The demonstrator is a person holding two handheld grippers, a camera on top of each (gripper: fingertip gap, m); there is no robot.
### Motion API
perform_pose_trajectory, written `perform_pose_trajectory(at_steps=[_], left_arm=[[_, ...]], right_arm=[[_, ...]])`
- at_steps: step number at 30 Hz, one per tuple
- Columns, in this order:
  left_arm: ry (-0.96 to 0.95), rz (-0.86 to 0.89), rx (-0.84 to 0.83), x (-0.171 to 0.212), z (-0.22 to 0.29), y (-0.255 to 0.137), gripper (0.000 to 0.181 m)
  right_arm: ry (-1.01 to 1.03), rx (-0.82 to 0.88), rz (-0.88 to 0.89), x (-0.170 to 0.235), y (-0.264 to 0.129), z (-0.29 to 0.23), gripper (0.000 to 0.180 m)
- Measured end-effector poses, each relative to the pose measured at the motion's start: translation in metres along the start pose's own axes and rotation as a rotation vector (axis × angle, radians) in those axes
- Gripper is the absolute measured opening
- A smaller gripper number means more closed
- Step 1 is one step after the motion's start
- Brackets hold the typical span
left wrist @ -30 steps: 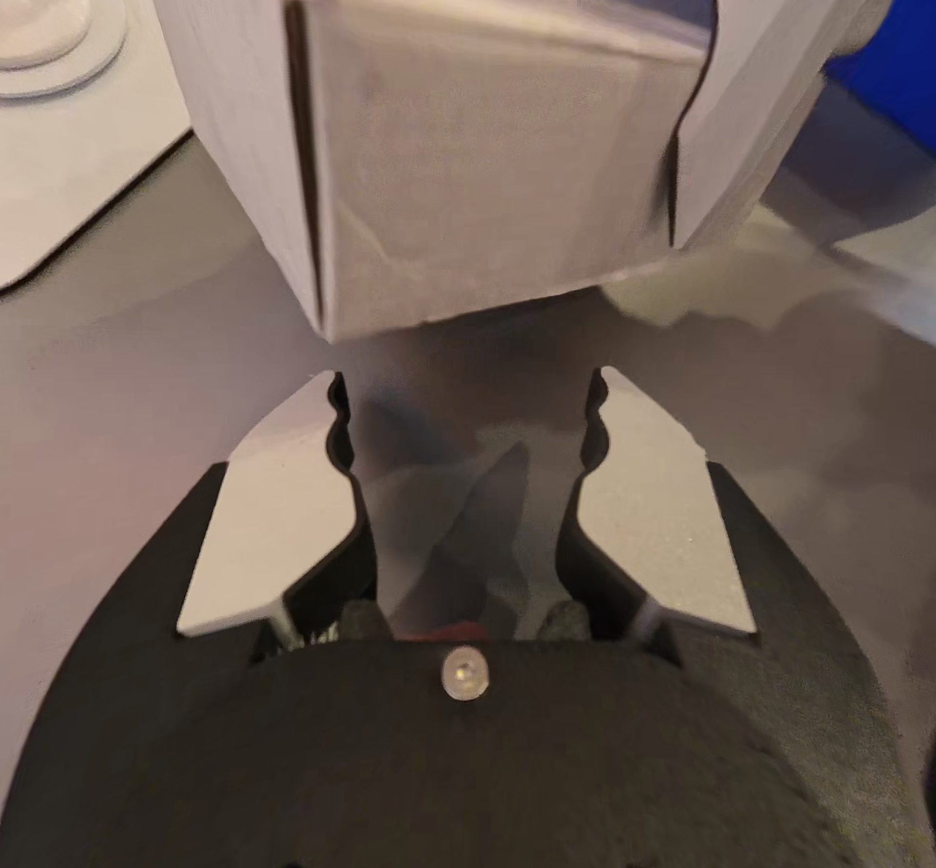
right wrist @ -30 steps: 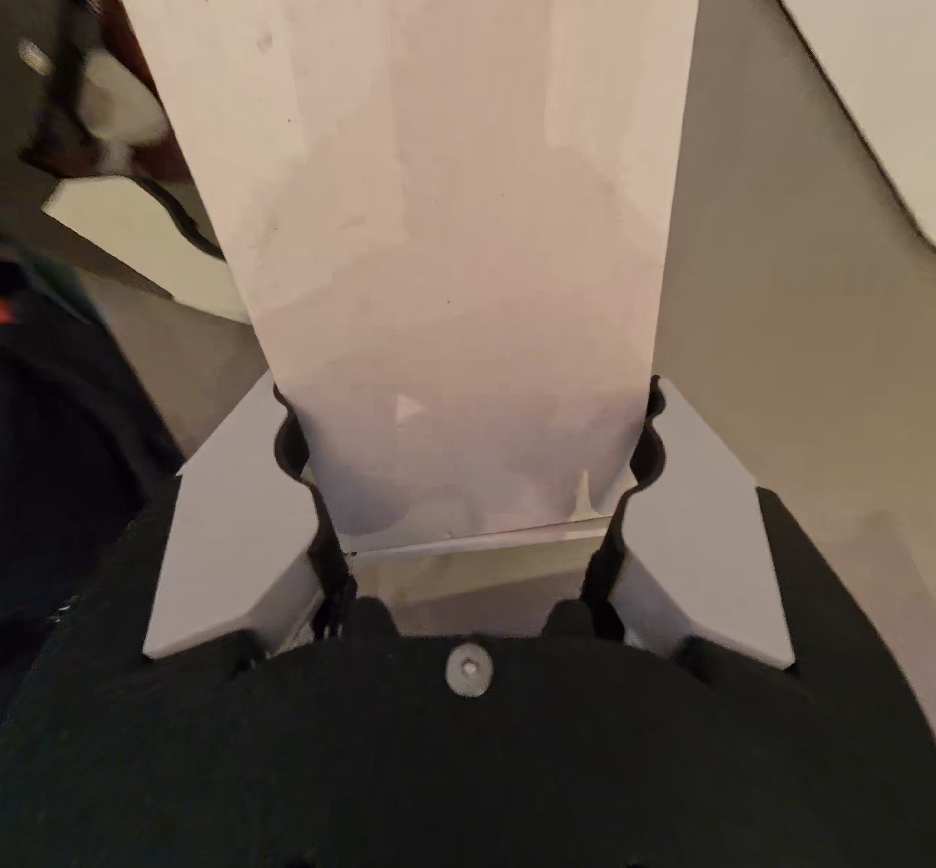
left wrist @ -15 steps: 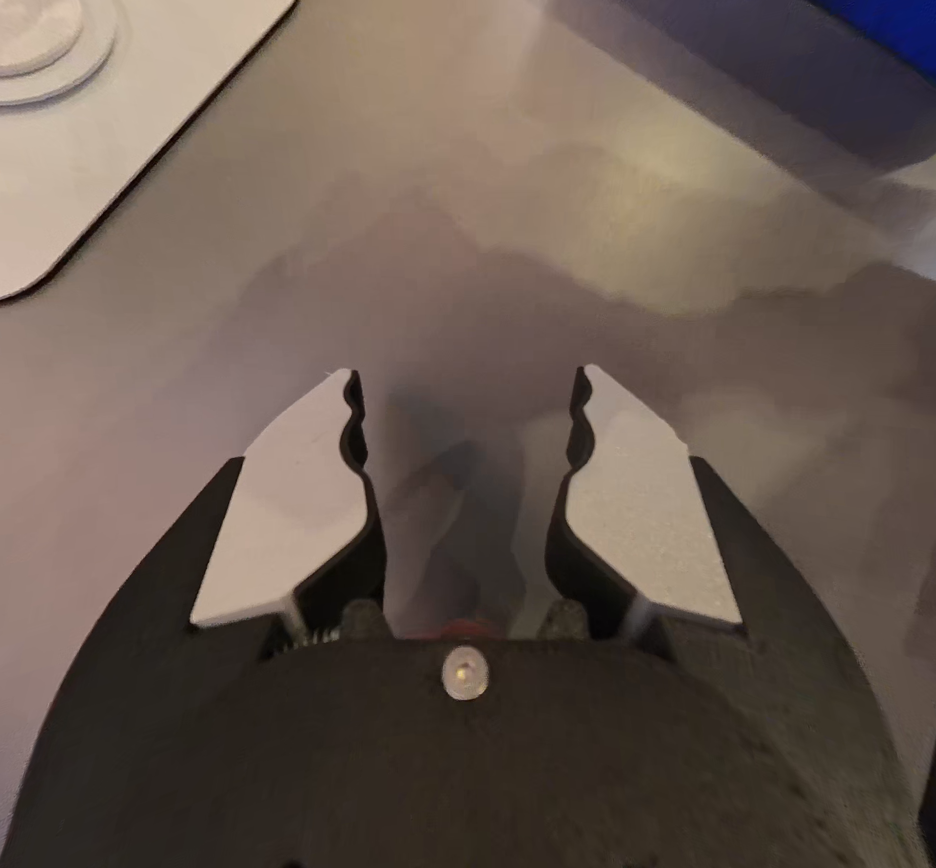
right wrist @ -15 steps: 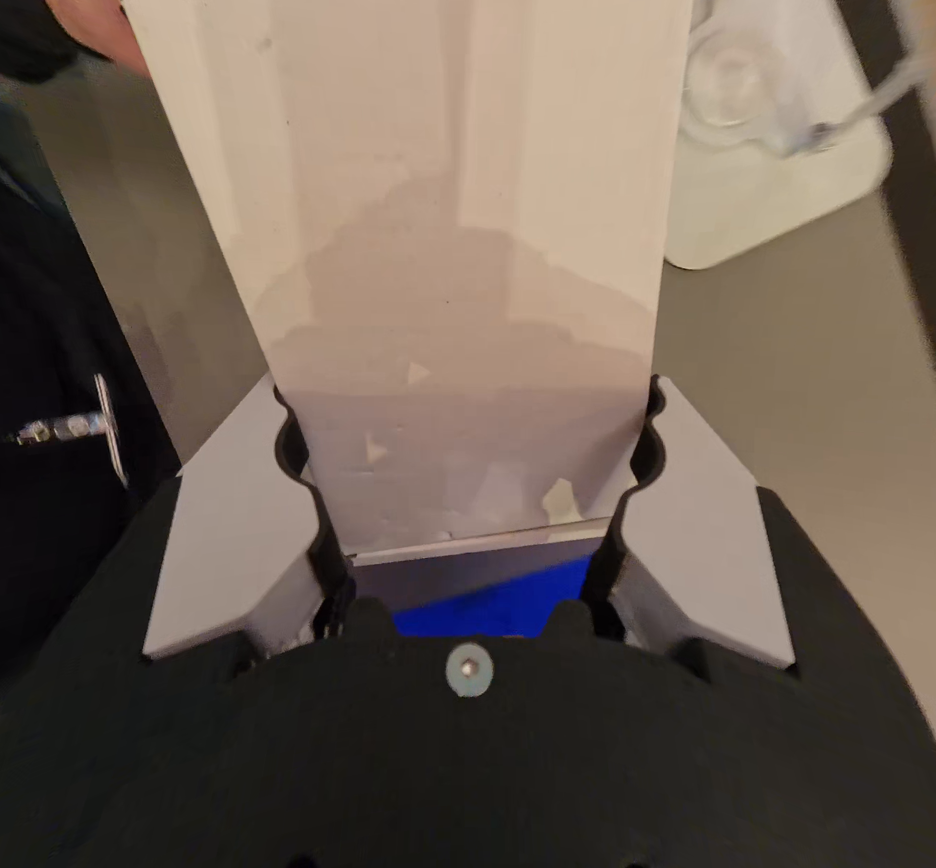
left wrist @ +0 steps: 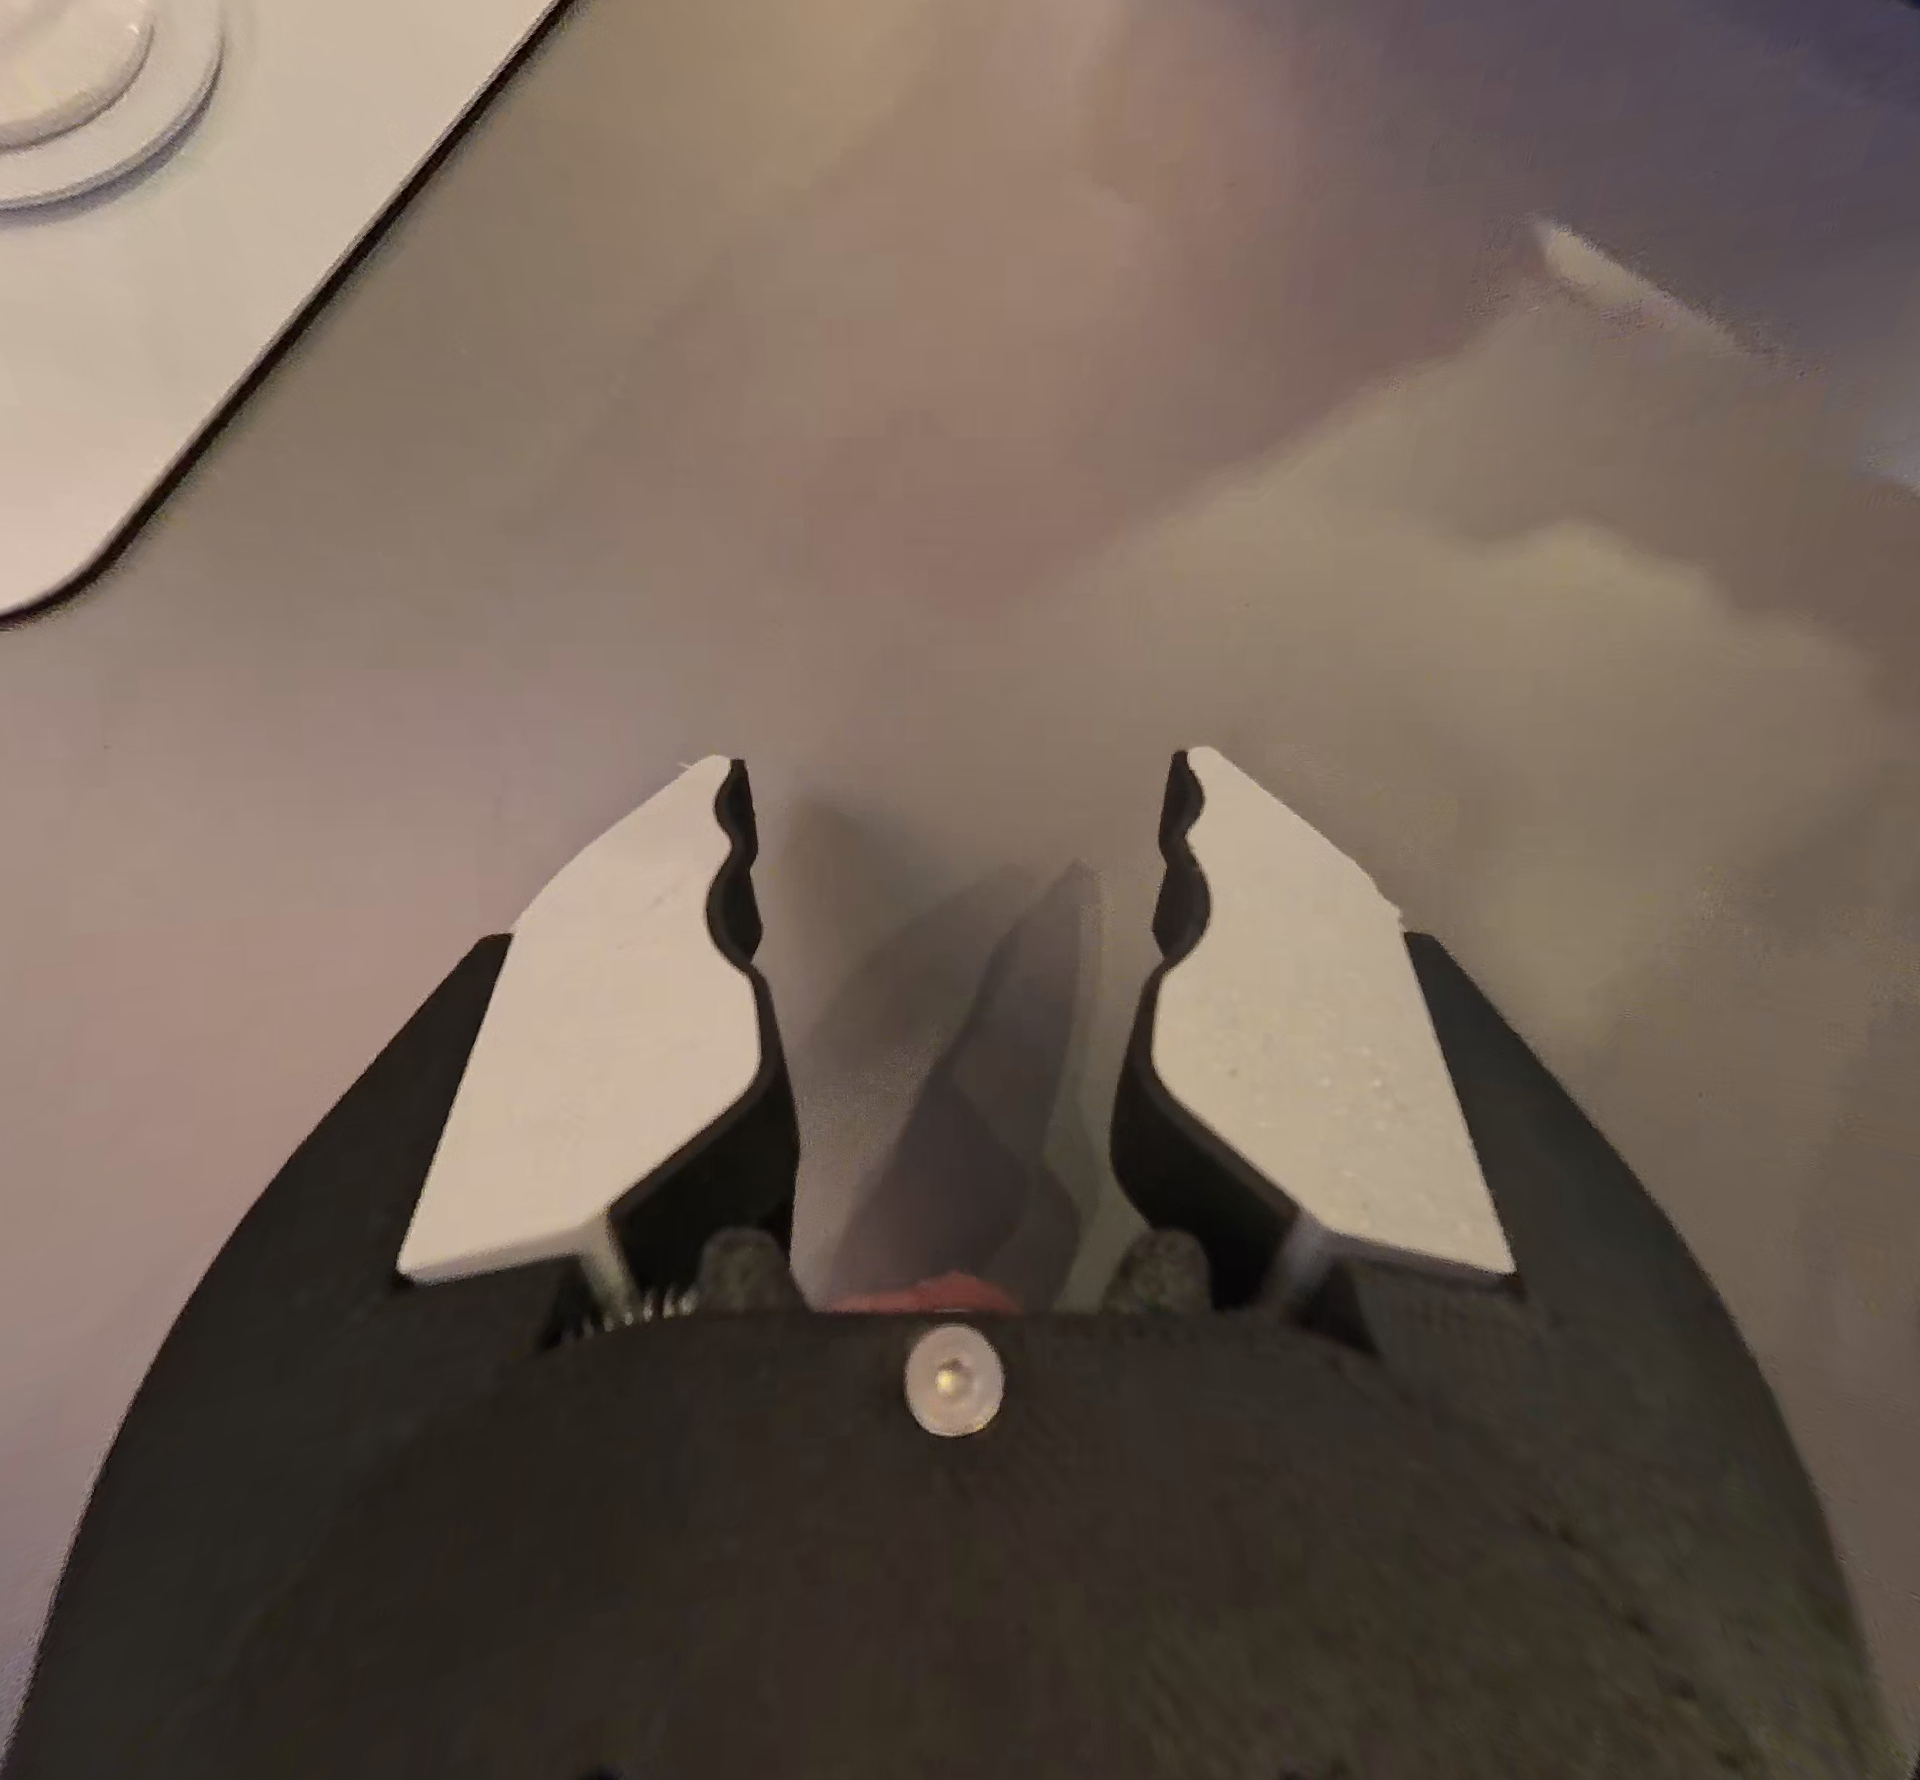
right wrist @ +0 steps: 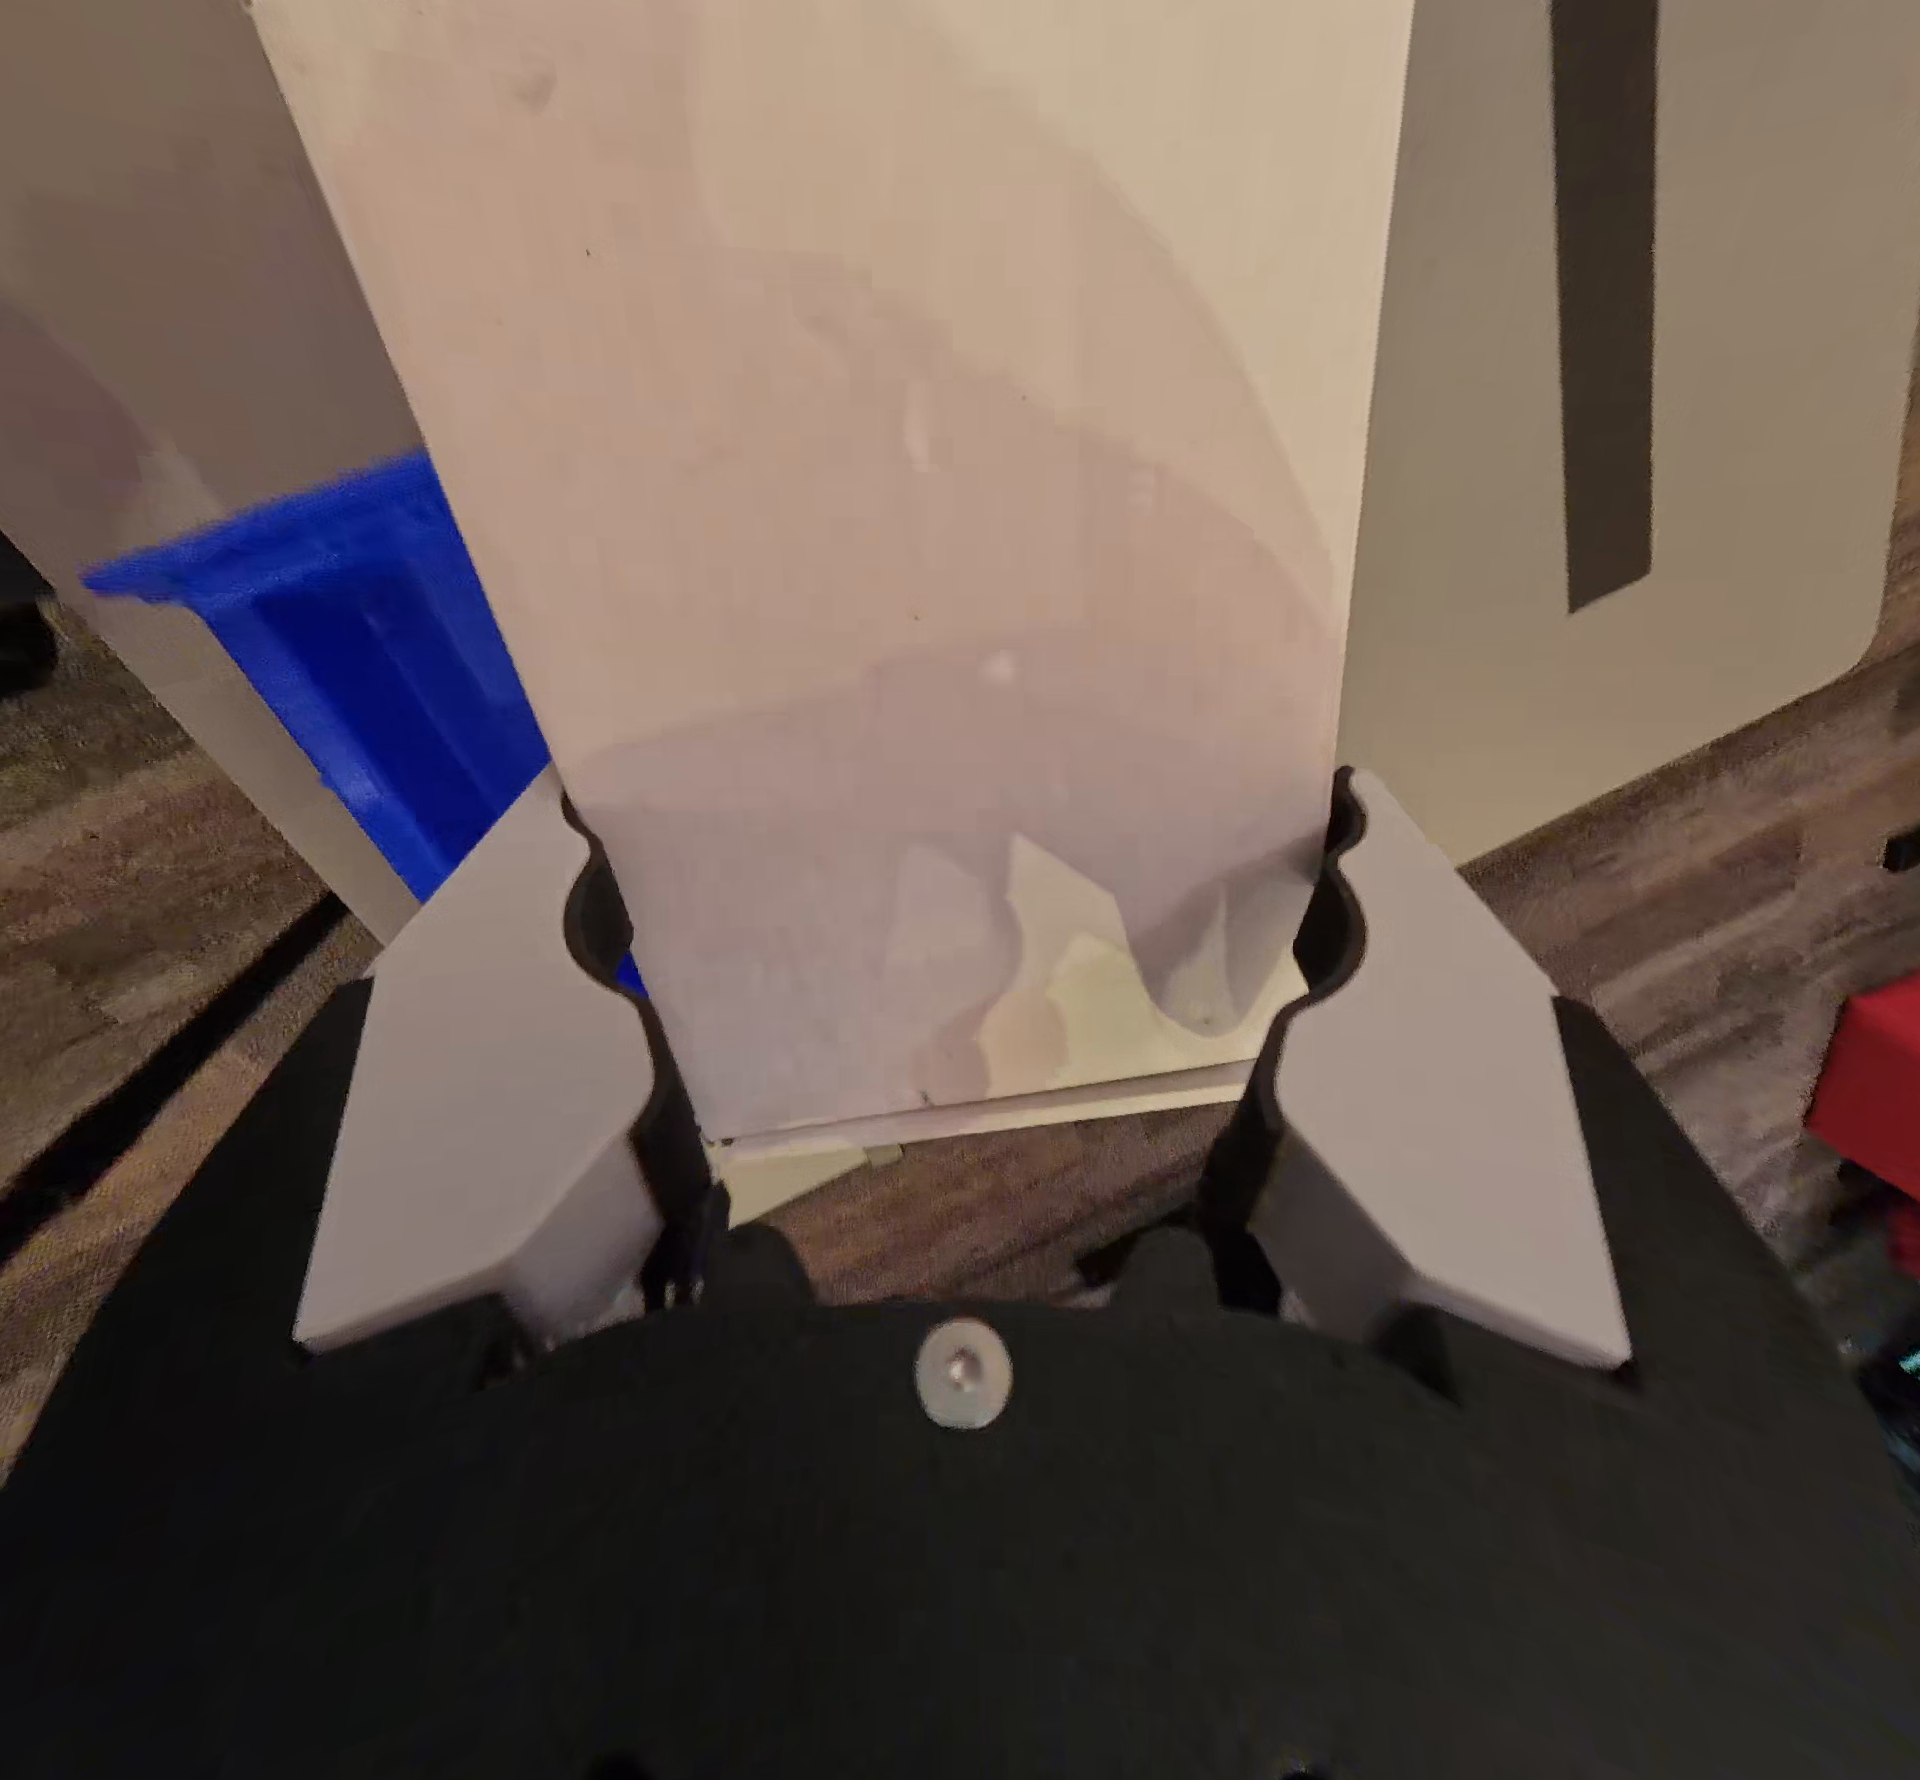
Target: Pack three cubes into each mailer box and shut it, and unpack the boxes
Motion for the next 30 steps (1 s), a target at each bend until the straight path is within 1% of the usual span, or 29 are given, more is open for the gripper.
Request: perform_pose_trajectory(at_steps=[3, 8, 16, 18, 25, 30], left_arm=[[0.008, -0.008, -0.014, 0.002, 0.0, 0.001, 0.074], [0.007, -0.021, -0.014, 0.004, 0.001, 0.006, 0.074], [0.038, -0.057, -0.008, 0.01, 0.005, 0.013, 0.074], [0.058, -0.056, -0.015, 0.01, 0.007, 0.013, 0.074], [0.077, -0.06, -0.01, 0.01, 0.009, 0.015, 0.074], [0.093, -0.061, -0.018, 0.007, 0.01, 0.014, 0.076]], right_arm=[[-0.02, -0.015, -0.091, 0.024, 0.022, 0.001, 0.131], [-0.072, -0.041, -0.201, 0.041, 0.064, -0.002, 0.131], [-0.174, -0.043, -0.321, 0.046, 0.134, -0.003, 0.131], [-0.183, -0.054, -0.32, 0.046, 0.148, -0.002, 0.131], [-0.224, -0.089, -0.329, 0.053, 0.171, -0.006, 0.132], [-0.226, -0.096, -0.33, 0.054, 0.172, -0.006, 0.133]])
Point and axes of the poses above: each gripper's, where its closed fingertips meet, y out along the fingers, x out of its underside, z = x × y across the jaws, the point moved 5 cm from there along -y, back along the fingers, and after that the axes turned 6 degrees about x, right-handed, at the moved point
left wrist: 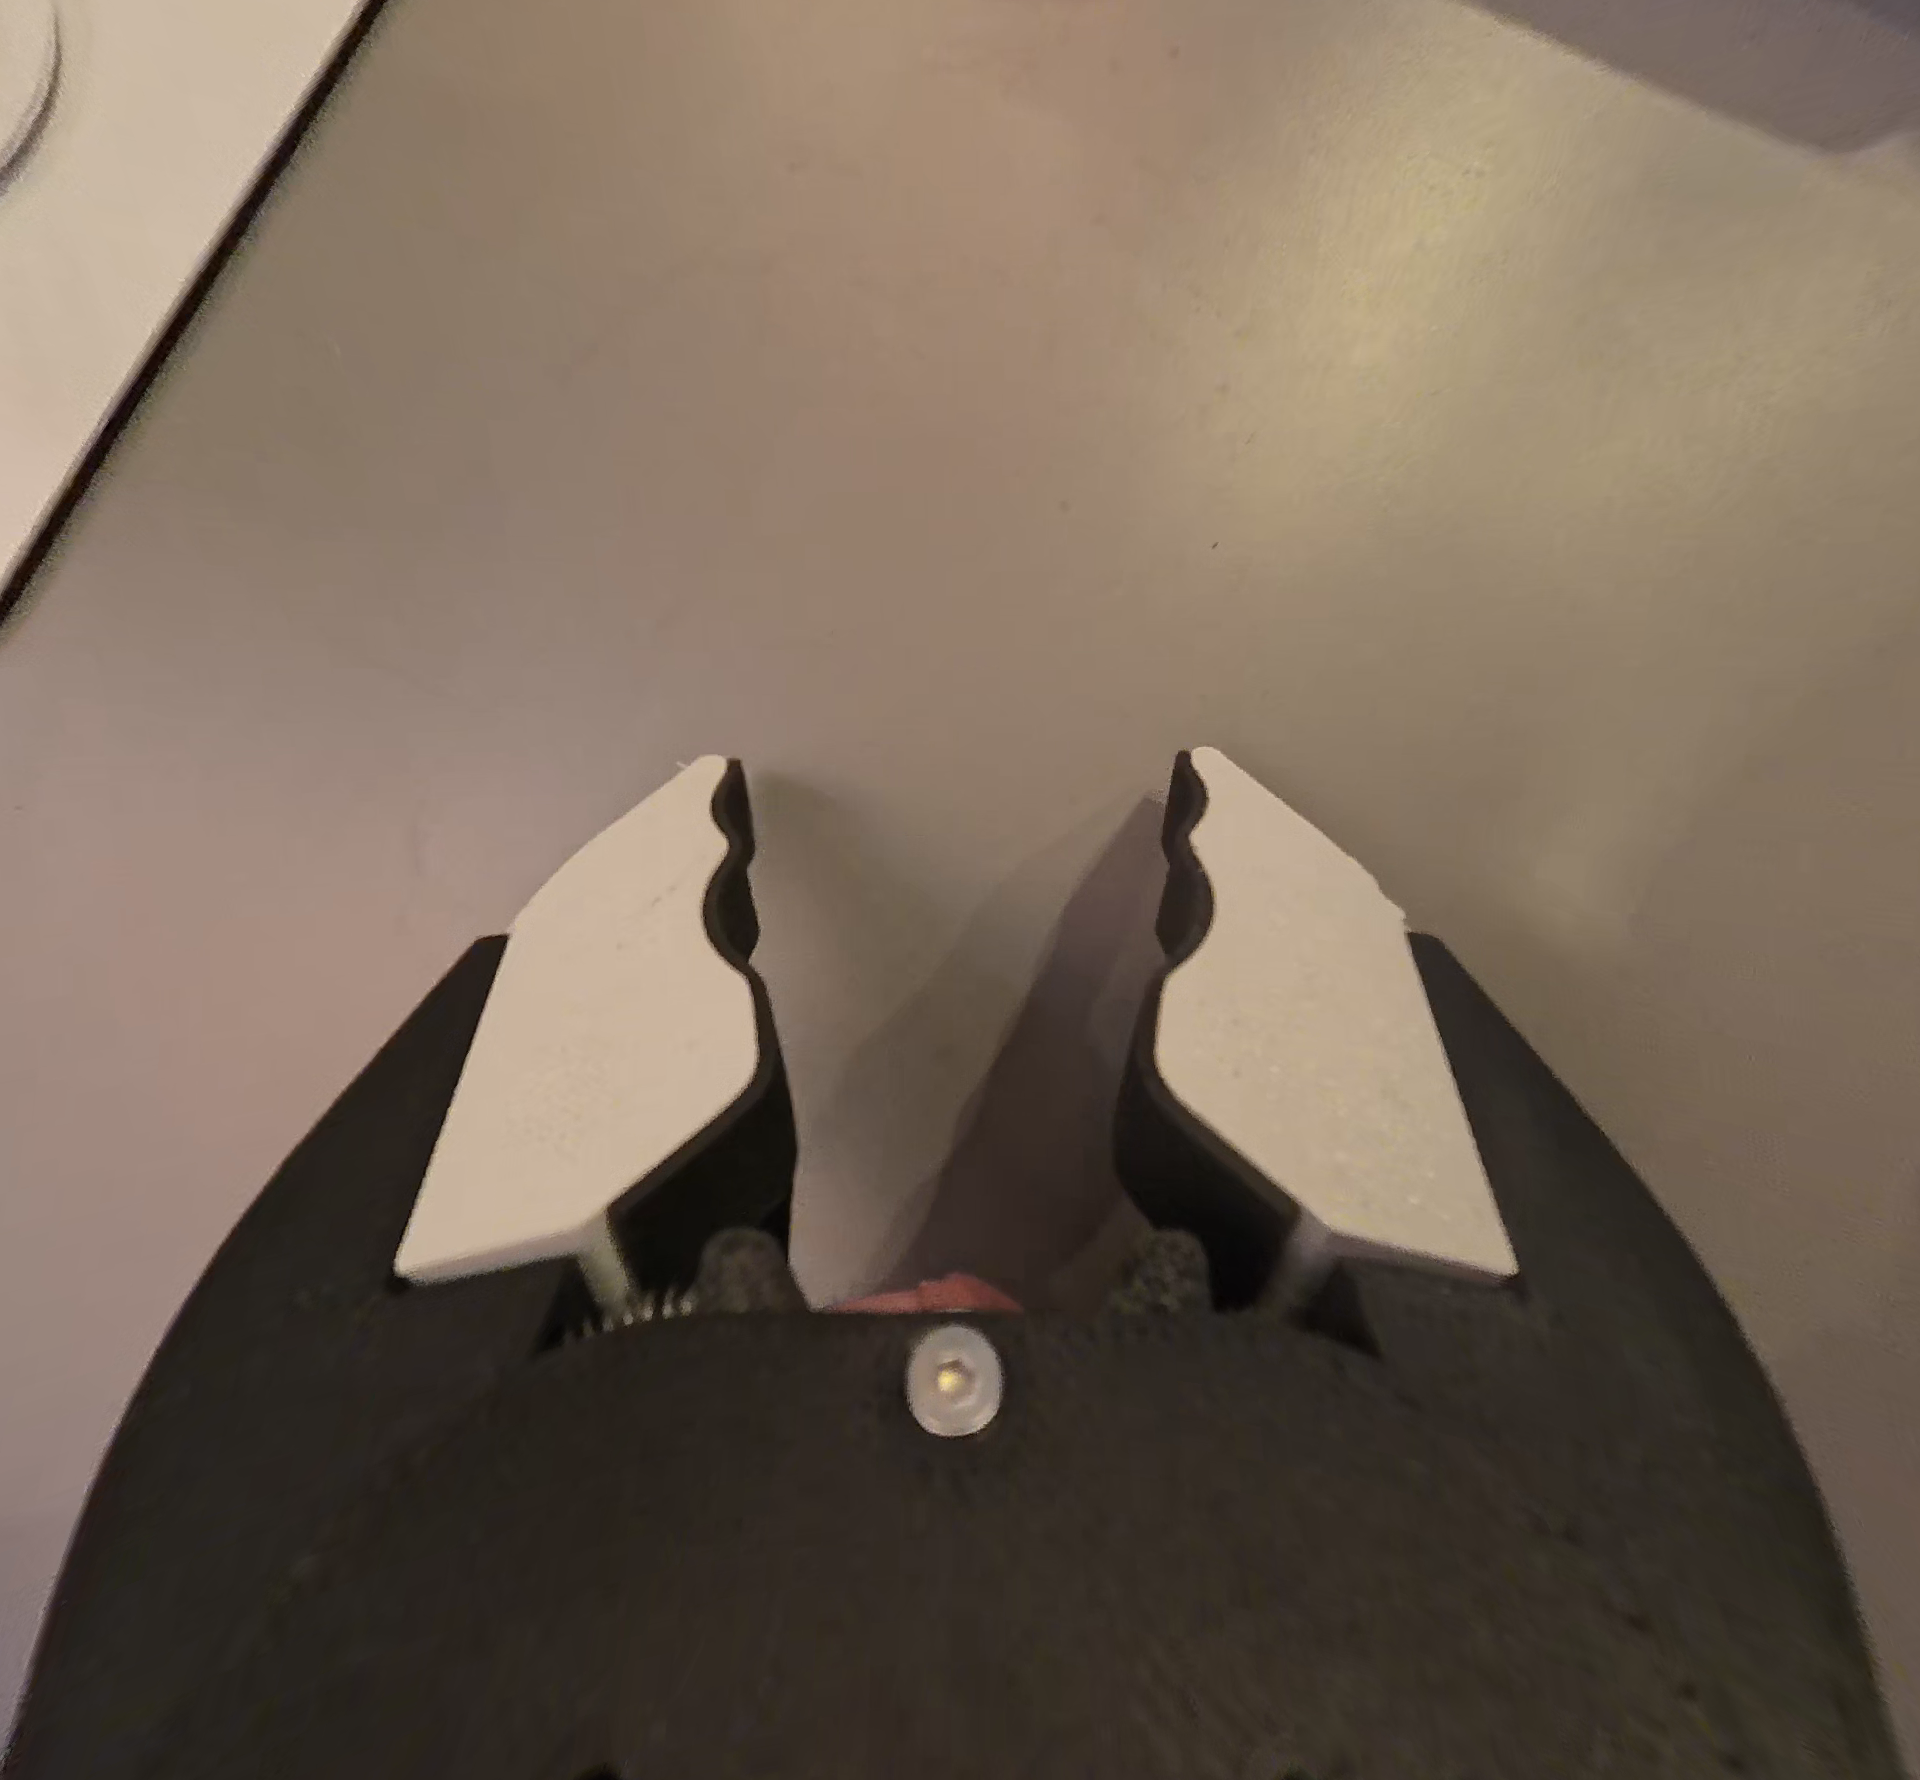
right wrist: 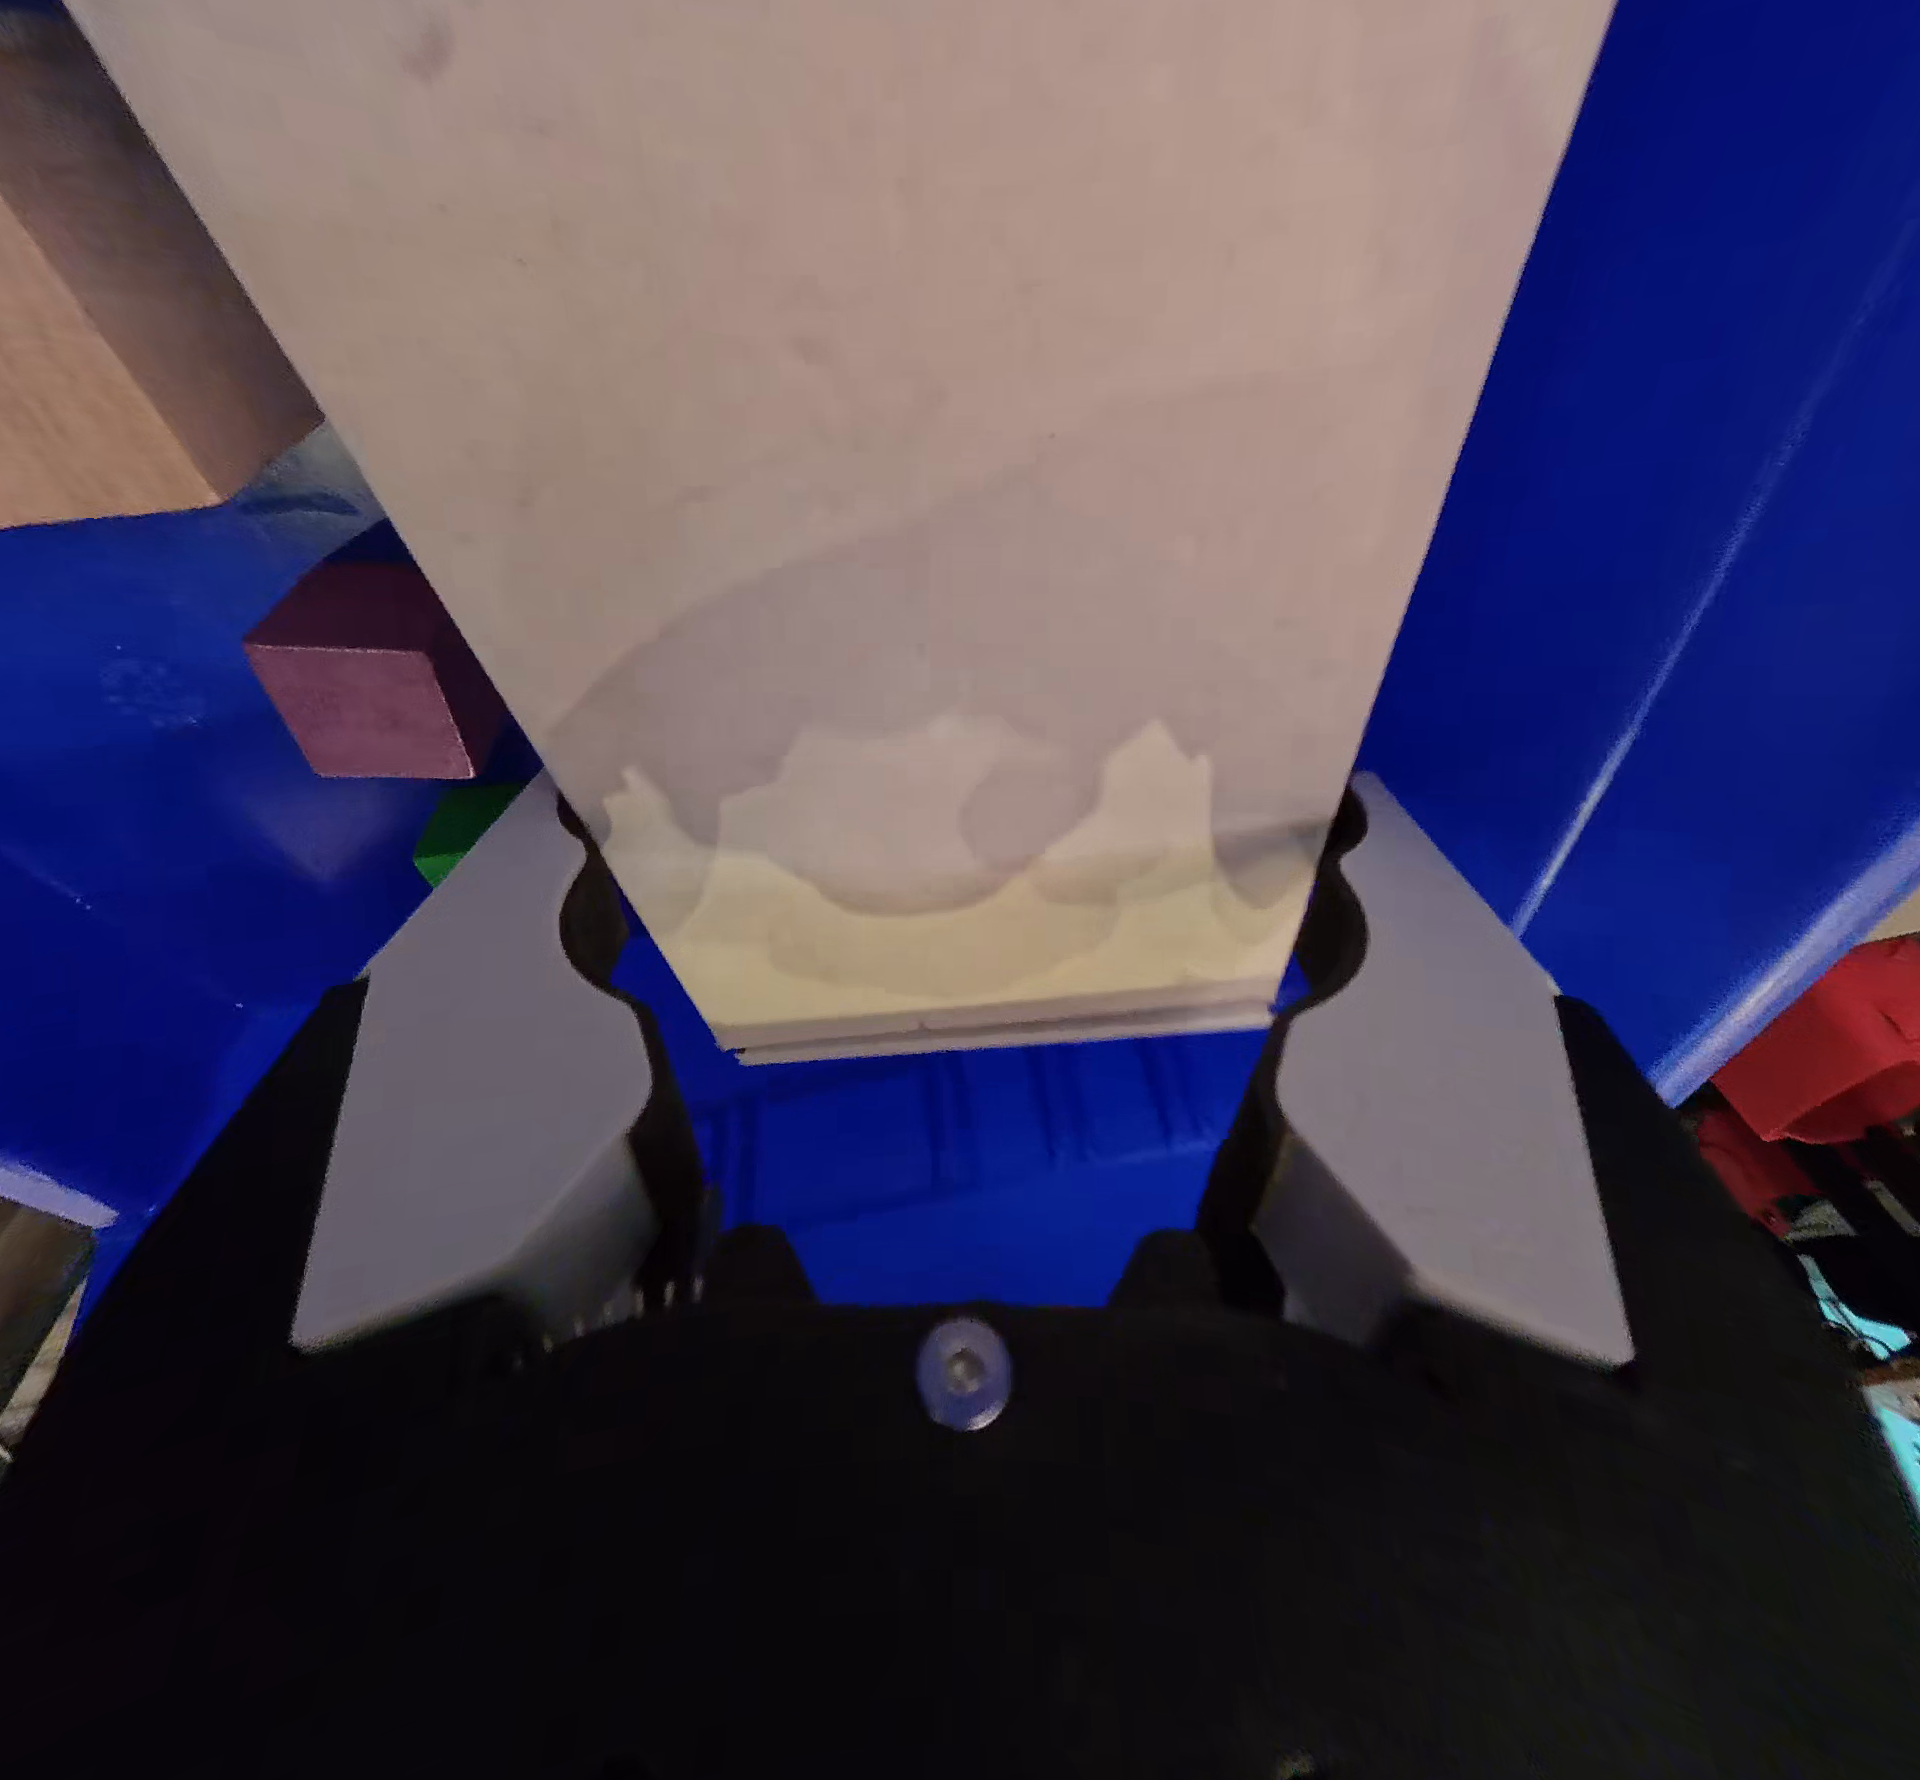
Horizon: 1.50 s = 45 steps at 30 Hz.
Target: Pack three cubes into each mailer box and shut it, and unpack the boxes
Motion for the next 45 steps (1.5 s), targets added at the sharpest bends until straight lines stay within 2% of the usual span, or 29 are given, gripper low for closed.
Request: perform_pose_trajectory(at_steps=[3, 6, 10, 12, 16, 21, 25, 27, 30, 33, 38, 42, 45], left_arm=[[0.011, 0.004, -0.012, -0.002, 0.0, -0.002, 0.078], [0.035, 0.082, -0.048, -0.012, -0.001, -0.01, 0.09], [0.072, 0.116, -0.111, -0.026, -0.004, -0.028, 0.109], [0.082, 0.13, -0.133, -0.031, -0.005, -0.04, 0.112], [0.11, 0.166, -0.209, -0.04, -0.01, -0.076, 0.115], [0.143, 0.182, -0.334, -0.036, -0.017, -0.145, 0.114], [0.162, 0.125, -0.464, -0.009, -0.029, -0.203, 0.118], [0.159, 0.06, -0.524, 0.011, -0.04, -0.229, 0.127], [0.175, -0.041, -0.563, 0.041, -0.057, -0.264, 0.143], [0.186, -0.161, -0.556, 0.074, -0.079, -0.287, 0.146], [0.181, -0.413, -0.339, 0.133, -0.101, -0.28, 0.148], [0.202, -0.622, -0.12, 0.176, -0.092, -0.26, 0.147], [0.245, -0.749, -0.029, 0.198, -0.085, -0.253, 0.147]], right_arm=[[0.017, -0.008, -0.028, 0.002, -0.003, -0.001, 0.141], [0.01, 0.021, -0.035, 0.005, -0.013, 0.001, 0.143], [0.022, 0.071, -0.034, 0.01, -0.034, 0.004, 0.141], [0.045, 0.103, -0.016, 0.011, -0.049, 0.005, 0.139], [0.113, 0.197, 0.045, 0.012, -0.087, 0.005, 0.134], [0.151, 0.287, 0.192, -0.007, -0.138, -0.011, 0.124], [0.116, 0.322, 0.326, -0.045, -0.17, -0.033, 0.122], [0.083, 0.331, 0.379, -0.066, -0.181, -0.045, 0.12], [0.019, 0.321, 0.452, -0.099, -0.192, -0.061, 0.119], [-0.049, 0.306, 0.504, -0.127, -0.2, -0.076, 0.115], [-0.115, 0.277, 0.531, -0.161, -0.203, -0.093, 0.115], [-0.133, 0.238, 0.53, -0.174, -0.197, -0.104, 0.115], [-0.144, 0.205, 0.514, -0.179, -0.19, -0.112, 0.115]])
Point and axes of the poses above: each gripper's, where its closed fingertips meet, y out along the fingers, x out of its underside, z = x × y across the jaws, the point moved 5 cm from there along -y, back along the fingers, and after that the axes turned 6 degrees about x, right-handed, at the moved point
